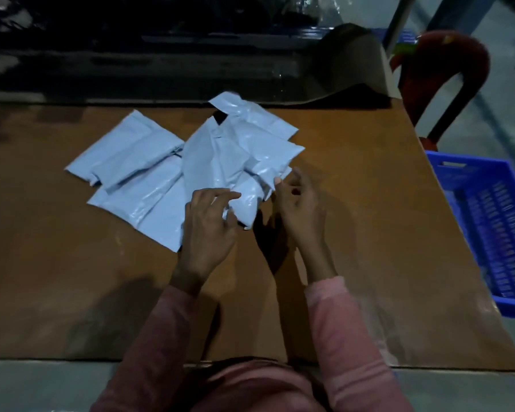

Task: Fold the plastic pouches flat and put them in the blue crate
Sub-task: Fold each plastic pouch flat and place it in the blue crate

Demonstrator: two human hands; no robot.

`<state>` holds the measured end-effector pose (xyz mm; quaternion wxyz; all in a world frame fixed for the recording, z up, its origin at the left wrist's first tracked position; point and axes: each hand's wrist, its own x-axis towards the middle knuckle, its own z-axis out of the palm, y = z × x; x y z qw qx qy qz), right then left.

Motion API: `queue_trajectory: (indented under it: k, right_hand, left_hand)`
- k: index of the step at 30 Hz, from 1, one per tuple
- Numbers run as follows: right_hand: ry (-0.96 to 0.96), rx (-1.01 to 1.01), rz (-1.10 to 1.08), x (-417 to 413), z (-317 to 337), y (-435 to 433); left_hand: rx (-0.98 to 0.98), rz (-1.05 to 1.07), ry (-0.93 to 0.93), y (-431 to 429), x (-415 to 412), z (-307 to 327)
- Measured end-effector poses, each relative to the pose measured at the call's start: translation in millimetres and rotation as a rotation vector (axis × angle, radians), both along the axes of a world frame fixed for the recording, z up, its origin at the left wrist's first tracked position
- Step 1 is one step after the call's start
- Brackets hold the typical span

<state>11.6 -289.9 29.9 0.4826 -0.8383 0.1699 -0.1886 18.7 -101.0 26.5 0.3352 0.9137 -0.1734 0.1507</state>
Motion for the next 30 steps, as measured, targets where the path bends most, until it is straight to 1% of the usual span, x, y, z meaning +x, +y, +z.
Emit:
queue_trajectory:
  k: [2,6,8,10,14,17,20,23,25,27,28,29,30]
  right_hand:
    - [0.06,0.159,-0.053,22,1,9]
    - [0.052,0.337,-0.115,62,-1,14]
    - [0.084,0.416,-0.153,70,-3,12]
    - [0.078,0.547,-0.176,70,-4,9]
    - [-0.037,0.698,-0.2,40,2,-8]
    - [-0.159,0.809,-0.254,-6,10,-34]
    - [-0.192,0.899,-0.333,-63,13,-63]
    - [-0.167,0.934,-0.39,-111,-2,-82]
    - [-0.126,0.941,-0.415,-130,-14,-88]
    - [-0.072,0.872,-0.469,-141,-25,-92]
    - [-0.036,0.772,-0.515,-144,-31,-94]
    - [0.011,0.612,-0.567,-147,-38,-97]
    - [0.068,0.397,-0.617,-149,-44,-100]
  left_hand:
    - [-0.051,-0.034,0.013,6,5,-2]
    - [-0.082,-0.088,0.065,-1,16,0]
    - [-0.102,-0.109,0.083,-7,22,0]
    - [-0.112,-0.135,0.083,-11,26,-1]
    - [-0.151,-0.182,0.071,-19,23,-3]
    - [-0.152,-0.244,0.04,-28,10,-3]
    - [-0.107,-0.351,-0.006,-47,-12,-2]
    - [-0.022,-0.473,-0.027,-68,-35,-9]
    - [0.042,-0.559,0.003,-81,-44,-24]
    - [0.11,-0.611,0.056,-88,-53,-42]
    - [0.138,-0.618,0.079,-91,-56,-49]
    - [0.157,-0.617,0.095,-92,-59,-53]
    - [0.164,-0.611,0.102,-93,-61,-55]
